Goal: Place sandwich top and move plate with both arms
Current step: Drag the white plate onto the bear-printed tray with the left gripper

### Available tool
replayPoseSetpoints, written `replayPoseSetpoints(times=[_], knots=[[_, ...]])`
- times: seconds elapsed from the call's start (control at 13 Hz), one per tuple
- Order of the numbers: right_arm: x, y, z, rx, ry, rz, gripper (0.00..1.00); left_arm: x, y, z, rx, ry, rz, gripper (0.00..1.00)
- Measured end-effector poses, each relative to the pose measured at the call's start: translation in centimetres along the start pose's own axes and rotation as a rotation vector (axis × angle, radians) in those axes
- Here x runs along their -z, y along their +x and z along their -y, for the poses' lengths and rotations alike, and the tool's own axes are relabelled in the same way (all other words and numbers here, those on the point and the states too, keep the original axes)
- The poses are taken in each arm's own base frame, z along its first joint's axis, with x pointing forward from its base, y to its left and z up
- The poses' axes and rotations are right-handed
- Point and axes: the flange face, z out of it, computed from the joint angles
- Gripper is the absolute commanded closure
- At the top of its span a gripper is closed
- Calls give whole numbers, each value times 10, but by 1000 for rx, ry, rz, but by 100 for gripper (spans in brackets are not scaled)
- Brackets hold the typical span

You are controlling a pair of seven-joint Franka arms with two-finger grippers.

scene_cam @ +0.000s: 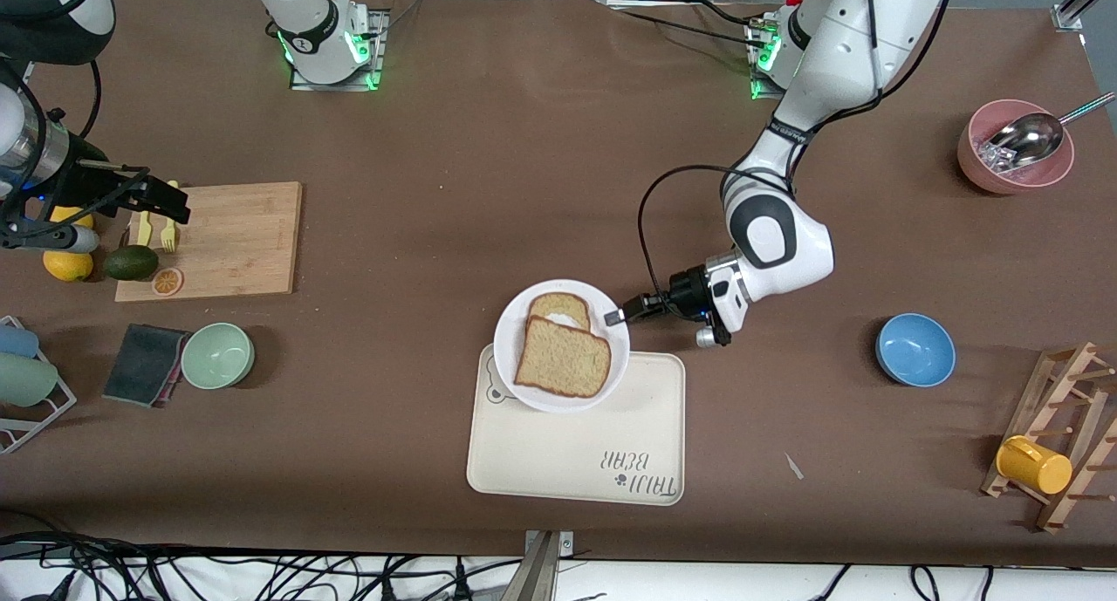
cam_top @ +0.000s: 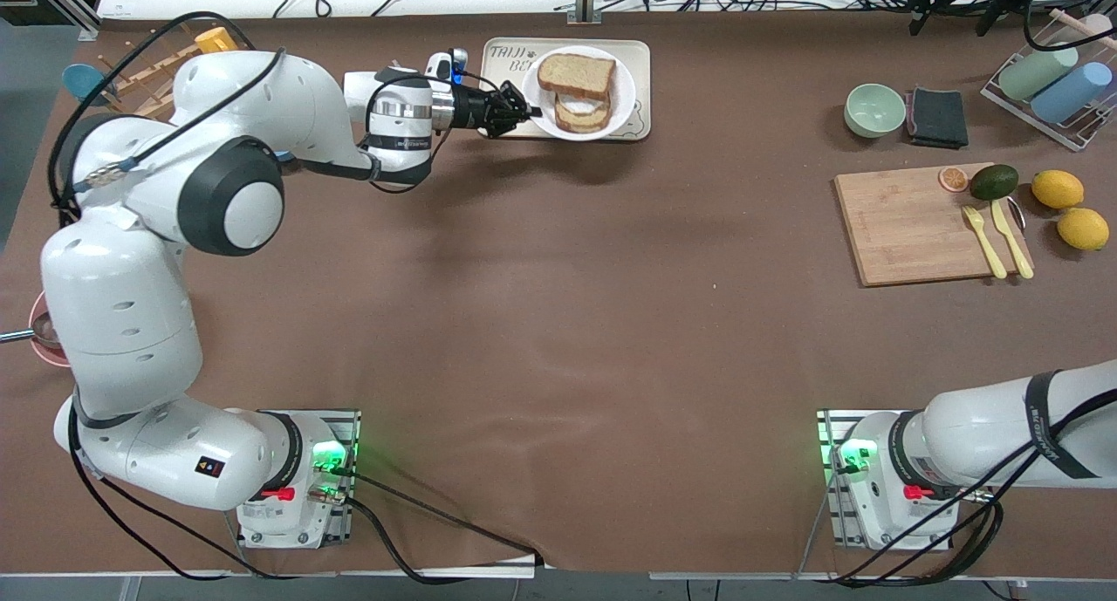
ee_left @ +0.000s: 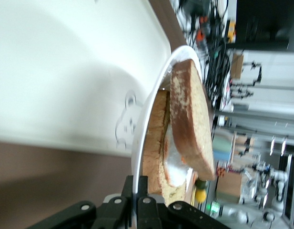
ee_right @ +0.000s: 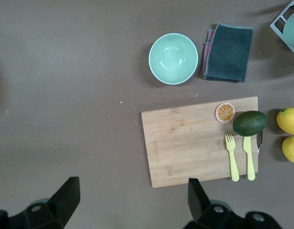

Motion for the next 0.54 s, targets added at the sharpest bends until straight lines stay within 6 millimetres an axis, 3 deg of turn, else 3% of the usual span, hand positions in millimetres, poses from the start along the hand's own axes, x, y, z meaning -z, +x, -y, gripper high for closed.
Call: replayPoseSetpoints(times=[0.23,0.54], knots=[[0,0,0,0,0,0,0,-22,25,10,28,-23,-29,100],[0,0,0,0,0,0,0,-21,47,19,16,-5,-62,100]])
